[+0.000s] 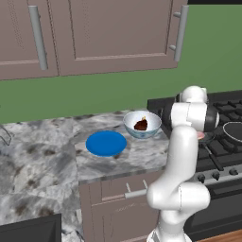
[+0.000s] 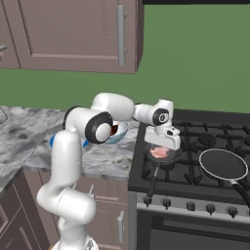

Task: Place one of the steaks on the plate and the other in the bowl. Then place the bowl in the fridge.

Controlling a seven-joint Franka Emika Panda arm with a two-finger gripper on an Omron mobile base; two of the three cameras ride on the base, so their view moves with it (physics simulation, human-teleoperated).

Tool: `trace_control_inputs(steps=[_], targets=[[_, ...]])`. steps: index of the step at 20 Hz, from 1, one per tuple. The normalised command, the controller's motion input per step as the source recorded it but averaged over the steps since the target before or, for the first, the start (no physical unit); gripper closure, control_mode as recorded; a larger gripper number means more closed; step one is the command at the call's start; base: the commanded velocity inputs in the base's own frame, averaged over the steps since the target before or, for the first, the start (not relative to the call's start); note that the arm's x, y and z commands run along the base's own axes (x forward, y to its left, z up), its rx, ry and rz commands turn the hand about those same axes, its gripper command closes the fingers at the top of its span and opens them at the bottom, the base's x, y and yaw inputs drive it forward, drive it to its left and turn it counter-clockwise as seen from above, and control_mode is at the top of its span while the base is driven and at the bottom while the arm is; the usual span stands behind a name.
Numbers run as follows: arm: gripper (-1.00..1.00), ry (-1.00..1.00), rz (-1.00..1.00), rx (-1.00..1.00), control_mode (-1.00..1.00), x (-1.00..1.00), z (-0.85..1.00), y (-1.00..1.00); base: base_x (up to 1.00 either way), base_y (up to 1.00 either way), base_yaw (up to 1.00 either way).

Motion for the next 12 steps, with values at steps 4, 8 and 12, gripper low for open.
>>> trace_control_inputs(steps=[4,8,12], targets=[[-1.0,0.03,0.0,0.0,-1.0,0.0,-0.03,-0.07,0.0,0.0,0.0],[-1.0,0.0,0.0,0.08,-1.0,0.0,0.0,-0.46,0.0,0.0,0.0],[-1.0,0.0,0.0,0.11,-1.0,0.0,-0.02,-0.27,0.0,0.0,0.0]])
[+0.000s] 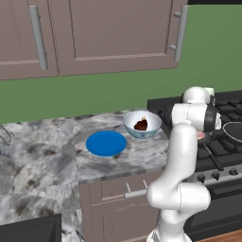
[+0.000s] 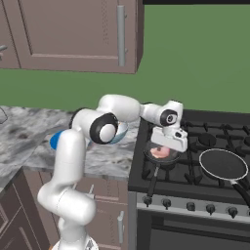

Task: Place one of the steaks on the plate and the other in the bowl. Then place the bowl in the fridge.

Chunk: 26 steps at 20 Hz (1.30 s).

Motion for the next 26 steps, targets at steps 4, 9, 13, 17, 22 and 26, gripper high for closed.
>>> trace_control_inputs(steps=[4,9,13,17,22,26], targets=[[-1.0,0.0,0.0,0.08,-1.0,0.0,-0.06,-0.01,0.0,0.0,0.0],[-1.0,0.0,0.0,0.02,-1.0,0.0,-0.01,0.03,0.0,0.0,0.0],[-1.0,0.0,0.0,0.0,-1.0,0.01,-0.16,0.09,0.0,0.0,0.0],[-1.0,0.02,0.0,0.0,-1.0,0.0,-0.26,0.21,0.0,0.0,0.0],[-1.0,0.0,0.0,0.0,-1.0,0.02,-0.32,0.03,0.0,0.0,0.0],[-1.0,0.0,0.0,0.0,-1.0,0.0,-0.14,0.24,0.0,0.0,0.0]])
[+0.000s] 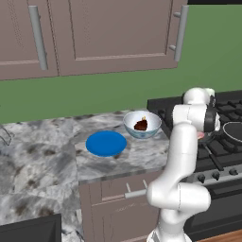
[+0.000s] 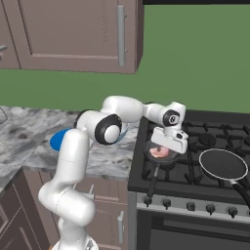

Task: Place one of the steaks on the plate and the other in the bowl. Then place the bowl in the fridge.

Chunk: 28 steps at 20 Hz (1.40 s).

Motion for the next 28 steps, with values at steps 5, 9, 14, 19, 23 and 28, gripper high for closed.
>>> trace_control_inputs(steps=[5,9,14,19,23,28], targets=[[-1.0,0.0,0.0,0.02,-1.0,0.0,-0.29,0.27,0.0,0.0,0.0],[-1.0,0.0,0.0,0.07,-1.0,0.0,-0.36,0.15,0.0,0.0,0.0],[1.0,0.0,0.0,0.07,-1.0,0.0,-0.35,0.09,0.0,0.0,0.0],[1.0,-0.01,-0.02,0.0,-1.0,0.03,-0.01,0.34,0.0,0.0,0.0],[1.0,0.0,-0.05,0.0,-1.0,0.01,0.0,0.16,0.0,0.0,0.0],[1.0,0.0,-0.09,0.1,-1.0,0.0,0.2,-0.21,0.0,0.0,0.0]])
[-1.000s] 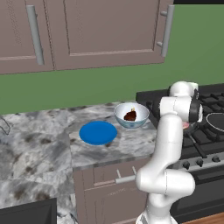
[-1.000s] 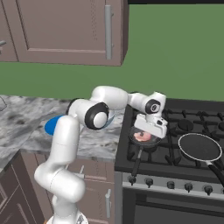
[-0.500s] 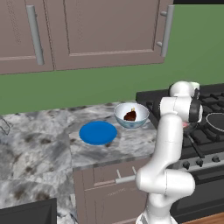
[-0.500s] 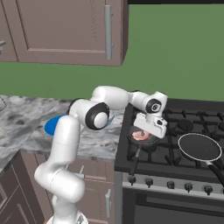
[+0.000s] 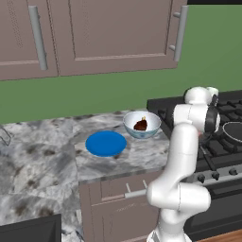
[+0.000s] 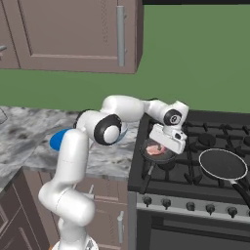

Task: Place one of the steaks on the plate and the other in the bowl. Then place the bowl in the fridge.

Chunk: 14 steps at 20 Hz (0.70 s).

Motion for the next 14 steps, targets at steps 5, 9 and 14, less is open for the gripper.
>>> trace_control_inputs(steps=[5,9,14], targets=[[1.0,0.01,-0.06,0.21,-1.0,0.0,0.55,-0.43,0.0,0.0,0.0],[1.0,0.03,-0.05,0.21,-1.0,-0.16,0.57,-0.19,0.0,0.0,0.0],[1.0,0.02,-0.1,0.02,-1.0,-0.89,0.48,0.33,0.0,0.0,0.0]])
